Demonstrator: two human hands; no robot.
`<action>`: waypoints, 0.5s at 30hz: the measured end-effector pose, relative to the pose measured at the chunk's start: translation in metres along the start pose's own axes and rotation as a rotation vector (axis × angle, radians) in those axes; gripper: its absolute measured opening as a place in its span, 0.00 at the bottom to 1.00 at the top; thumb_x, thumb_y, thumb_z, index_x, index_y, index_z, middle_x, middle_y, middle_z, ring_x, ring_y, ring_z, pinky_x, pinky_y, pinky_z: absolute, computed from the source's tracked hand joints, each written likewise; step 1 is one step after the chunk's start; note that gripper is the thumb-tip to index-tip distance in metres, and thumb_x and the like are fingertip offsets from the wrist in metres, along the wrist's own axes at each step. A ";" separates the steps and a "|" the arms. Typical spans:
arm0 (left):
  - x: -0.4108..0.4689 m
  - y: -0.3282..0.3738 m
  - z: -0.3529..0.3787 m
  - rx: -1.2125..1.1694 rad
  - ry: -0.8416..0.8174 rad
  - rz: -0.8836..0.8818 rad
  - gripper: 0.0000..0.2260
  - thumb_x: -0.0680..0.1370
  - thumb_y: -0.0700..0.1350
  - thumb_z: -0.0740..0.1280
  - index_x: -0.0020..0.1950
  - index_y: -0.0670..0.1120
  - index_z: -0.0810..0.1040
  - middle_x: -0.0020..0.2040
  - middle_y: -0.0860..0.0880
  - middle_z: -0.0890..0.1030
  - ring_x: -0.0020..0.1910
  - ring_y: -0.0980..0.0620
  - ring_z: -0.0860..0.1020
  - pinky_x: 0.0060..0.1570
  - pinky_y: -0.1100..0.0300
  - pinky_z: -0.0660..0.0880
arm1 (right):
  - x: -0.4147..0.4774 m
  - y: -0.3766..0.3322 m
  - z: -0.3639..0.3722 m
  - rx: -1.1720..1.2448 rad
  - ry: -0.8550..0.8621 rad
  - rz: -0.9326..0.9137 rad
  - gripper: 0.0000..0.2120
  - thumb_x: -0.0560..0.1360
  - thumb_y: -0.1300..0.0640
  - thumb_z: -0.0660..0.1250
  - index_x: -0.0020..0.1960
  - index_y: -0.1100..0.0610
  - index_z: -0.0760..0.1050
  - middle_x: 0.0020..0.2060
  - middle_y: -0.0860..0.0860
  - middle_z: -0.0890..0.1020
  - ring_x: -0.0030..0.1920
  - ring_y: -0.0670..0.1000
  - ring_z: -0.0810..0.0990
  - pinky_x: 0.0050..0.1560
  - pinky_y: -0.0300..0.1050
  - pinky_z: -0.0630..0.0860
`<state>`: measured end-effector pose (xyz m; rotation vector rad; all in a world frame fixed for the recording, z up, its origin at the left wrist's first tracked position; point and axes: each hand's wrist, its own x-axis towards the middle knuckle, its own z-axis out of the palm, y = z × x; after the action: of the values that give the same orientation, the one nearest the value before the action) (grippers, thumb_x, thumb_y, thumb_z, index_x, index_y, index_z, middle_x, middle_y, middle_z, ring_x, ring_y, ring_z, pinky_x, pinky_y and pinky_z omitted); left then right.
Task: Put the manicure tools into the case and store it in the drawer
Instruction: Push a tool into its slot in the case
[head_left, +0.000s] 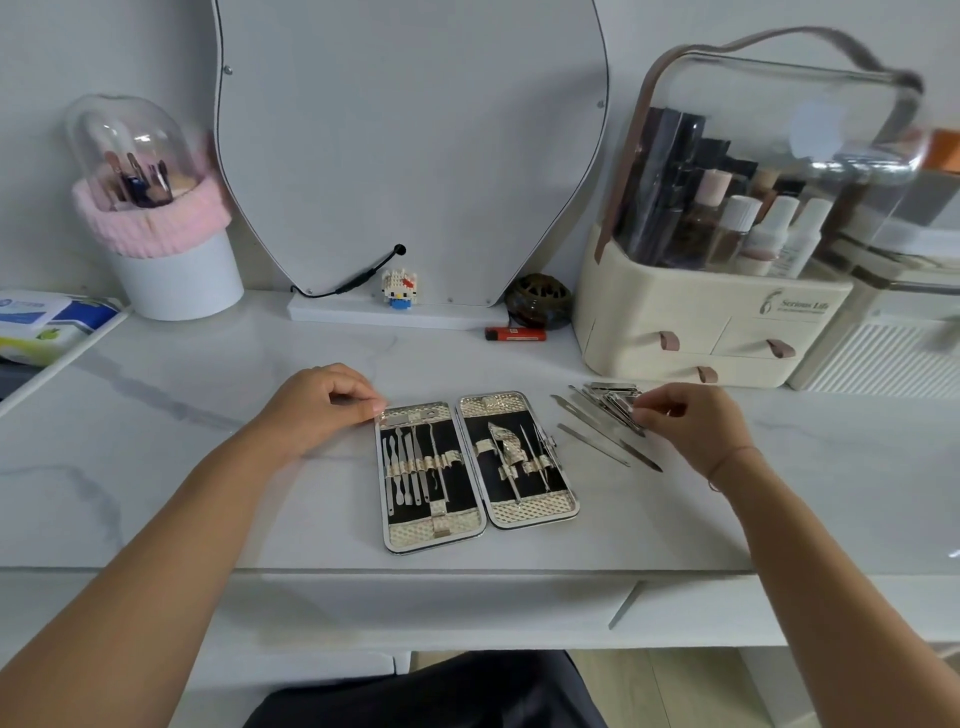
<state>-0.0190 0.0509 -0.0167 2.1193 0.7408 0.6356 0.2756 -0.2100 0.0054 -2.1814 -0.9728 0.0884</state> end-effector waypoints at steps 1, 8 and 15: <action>0.000 0.000 0.000 0.005 -0.001 0.001 0.13 0.69 0.42 0.75 0.34 0.61 0.82 0.43 0.54 0.81 0.43 0.62 0.78 0.48 0.75 0.69 | 0.001 -0.002 0.003 -0.024 -0.001 -0.005 0.04 0.69 0.59 0.73 0.44 0.54 0.82 0.34 0.48 0.79 0.36 0.46 0.74 0.40 0.37 0.68; -0.001 0.000 -0.001 0.014 0.002 0.010 0.13 0.69 0.42 0.74 0.33 0.62 0.82 0.45 0.52 0.81 0.43 0.61 0.78 0.49 0.71 0.69 | 0.011 -0.017 0.021 -0.149 -0.014 -0.106 0.08 0.69 0.55 0.72 0.48 0.52 0.82 0.40 0.52 0.76 0.42 0.52 0.74 0.43 0.42 0.67; -0.001 0.001 0.000 0.004 0.009 0.009 0.13 0.69 0.41 0.74 0.33 0.60 0.83 0.45 0.52 0.81 0.42 0.62 0.77 0.45 0.78 0.67 | 0.027 -0.025 0.032 -0.171 -0.035 -0.019 0.06 0.70 0.53 0.72 0.45 0.54 0.83 0.34 0.48 0.79 0.40 0.49 0.75 0.41 0.39 0.67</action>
<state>-0.0192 0.0497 -0.0158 2.1259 0.7389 0.6498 0.2683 -0.1616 0.0046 -2.3324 -1.0539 0.0359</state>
